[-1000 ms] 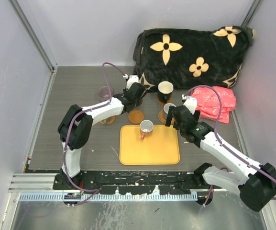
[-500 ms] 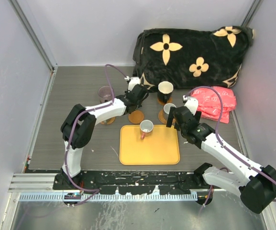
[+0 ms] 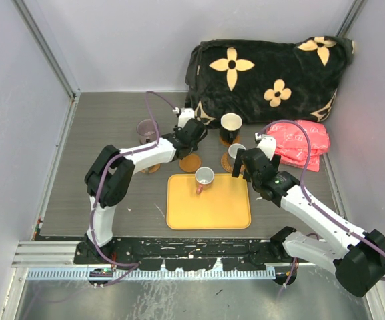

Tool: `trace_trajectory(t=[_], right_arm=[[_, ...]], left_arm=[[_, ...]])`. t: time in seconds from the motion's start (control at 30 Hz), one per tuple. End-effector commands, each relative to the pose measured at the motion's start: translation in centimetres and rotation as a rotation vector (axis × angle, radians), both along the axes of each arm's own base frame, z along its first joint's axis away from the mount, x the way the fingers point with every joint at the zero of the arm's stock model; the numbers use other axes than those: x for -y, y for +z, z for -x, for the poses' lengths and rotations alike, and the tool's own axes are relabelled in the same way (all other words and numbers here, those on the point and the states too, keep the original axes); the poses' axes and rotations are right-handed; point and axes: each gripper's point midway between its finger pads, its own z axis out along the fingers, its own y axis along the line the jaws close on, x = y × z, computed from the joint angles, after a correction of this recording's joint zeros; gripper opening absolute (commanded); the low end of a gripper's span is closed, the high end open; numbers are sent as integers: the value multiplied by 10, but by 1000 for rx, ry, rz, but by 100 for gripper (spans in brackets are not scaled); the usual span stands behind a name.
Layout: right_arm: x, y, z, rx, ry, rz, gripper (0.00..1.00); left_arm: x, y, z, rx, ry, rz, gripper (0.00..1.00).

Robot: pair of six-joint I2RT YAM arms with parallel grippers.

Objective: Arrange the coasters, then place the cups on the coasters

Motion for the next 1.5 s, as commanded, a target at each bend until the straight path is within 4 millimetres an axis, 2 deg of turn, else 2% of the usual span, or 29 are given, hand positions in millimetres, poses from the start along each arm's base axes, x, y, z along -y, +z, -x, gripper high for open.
trace_trajectory(t=[0.0,0.1,0.27,0.5,0.53,0.67,0.83,1.1,1.3,1.47], right_arm=[[-1,12,-6,41,-11,-21,100],[-1,12,-6,41,-9,-23,100],[-1,14,-5,47,-9,-27,100],[0,12,-1,46,-8,-38,100],[0,12,0,45,-9,-40,100],[-1,13,1,50,-4,-53,100],[-2,16,3,58,11,-64,100],[-4,16,7,58,26,-87,100],[-4,24,10,77,25,-115,100],[-2,26,15,66,13,-125,100]], left_arm=[[4,40,-12,115,43,81,39],[3,38,-12,112,46,79,47],[2,39,-10,115,49,77,50],[-3,67,1,155,39,66,59],[-3,70,3,160,36,67,63],[-3,89,17,174,3,69,63],[-1,104,53,168,-85,47,63],[-2,101,131,84,-263,114,63],[-3,75,181,13,-414,109,63],[5,56,204,-12,-502,111,64]])
